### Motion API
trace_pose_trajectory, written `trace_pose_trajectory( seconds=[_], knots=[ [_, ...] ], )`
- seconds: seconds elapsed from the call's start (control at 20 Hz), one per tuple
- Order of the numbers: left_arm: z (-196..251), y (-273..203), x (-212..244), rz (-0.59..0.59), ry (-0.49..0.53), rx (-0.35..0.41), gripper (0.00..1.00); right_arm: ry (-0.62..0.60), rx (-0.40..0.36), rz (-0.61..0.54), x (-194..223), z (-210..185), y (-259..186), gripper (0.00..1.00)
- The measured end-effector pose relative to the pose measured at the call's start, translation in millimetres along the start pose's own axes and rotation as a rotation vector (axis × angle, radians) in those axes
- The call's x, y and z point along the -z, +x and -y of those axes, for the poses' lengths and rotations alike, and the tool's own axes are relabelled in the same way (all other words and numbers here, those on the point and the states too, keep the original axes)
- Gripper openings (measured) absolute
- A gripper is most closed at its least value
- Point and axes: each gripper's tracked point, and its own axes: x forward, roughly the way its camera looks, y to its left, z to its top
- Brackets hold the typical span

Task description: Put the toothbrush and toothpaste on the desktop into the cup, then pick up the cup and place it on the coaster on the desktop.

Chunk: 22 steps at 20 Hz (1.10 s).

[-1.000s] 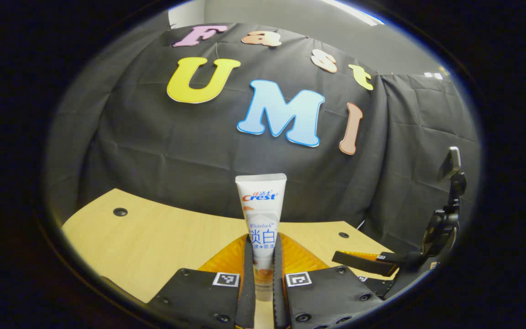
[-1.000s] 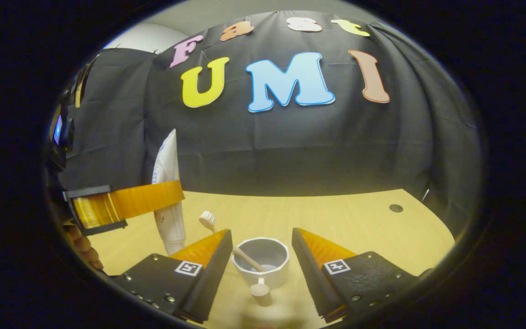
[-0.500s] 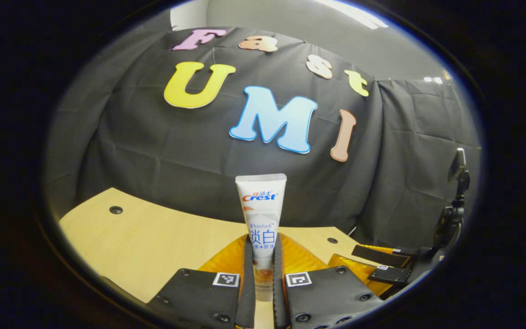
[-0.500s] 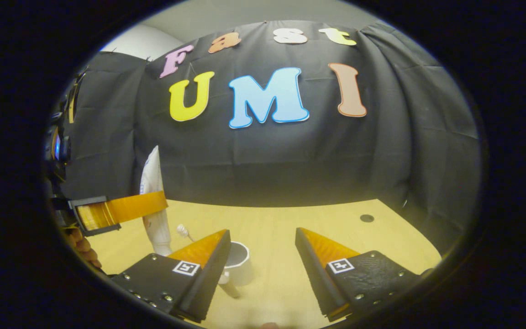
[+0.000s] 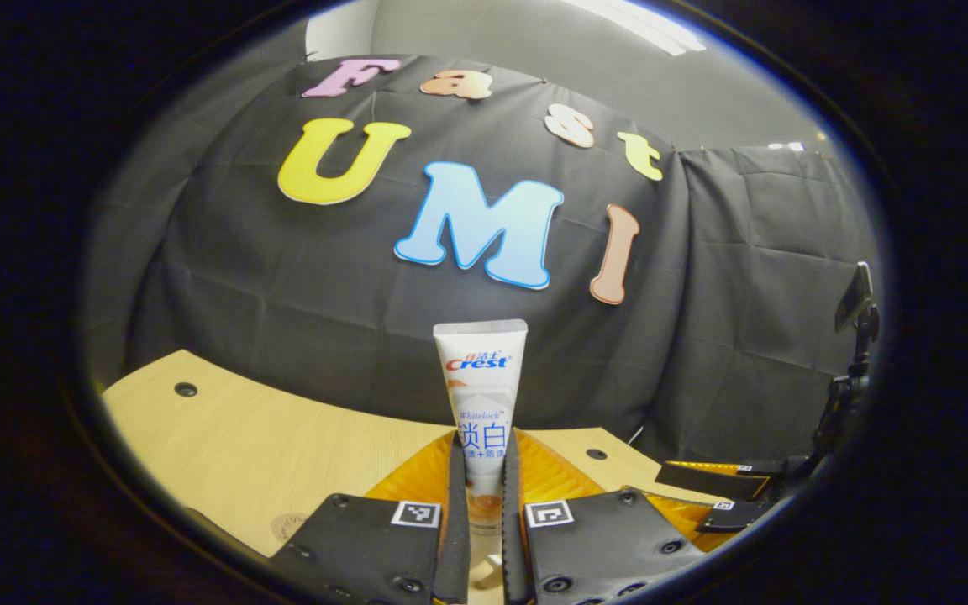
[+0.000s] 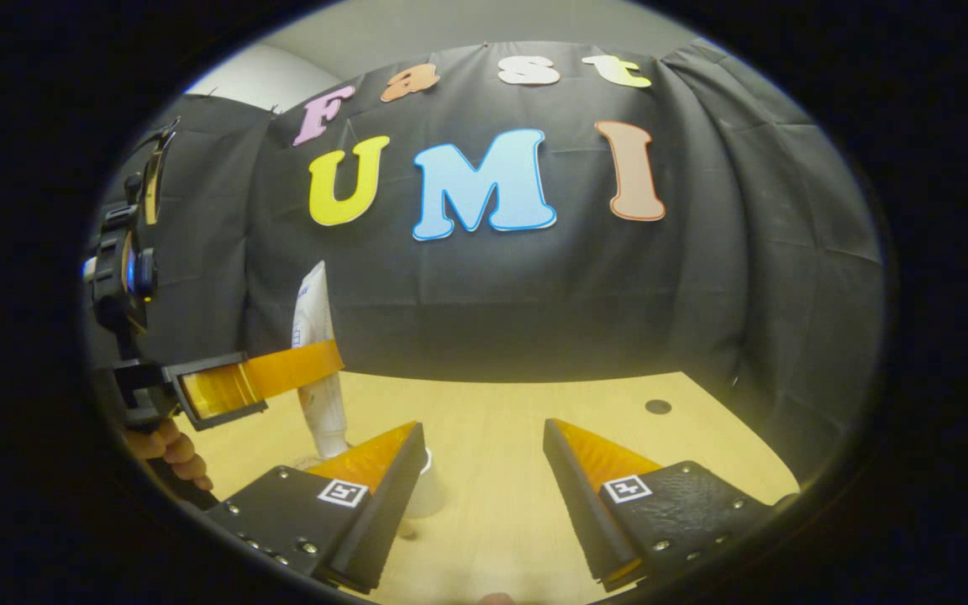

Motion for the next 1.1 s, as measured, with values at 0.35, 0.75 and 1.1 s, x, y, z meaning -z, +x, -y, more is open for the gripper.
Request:
trace_pose_trajectory(
  seconds=[0.35,0.75,1.1],
  knots=[
    [3,33,11,0.014,0.021,0.024,0.22,0.024,-0.001,-0.009,2,8,11,0.87],
    [-4,56,31,-0.015,0.048,0.017,0.22,0.037,0.001,-0.028,10,15,24,0.87],
    [-4,52,39,-0.044,0.055,0.011,0.51,0.044,-0.007,-0.036,13,12,28,0.86]
  ],
)
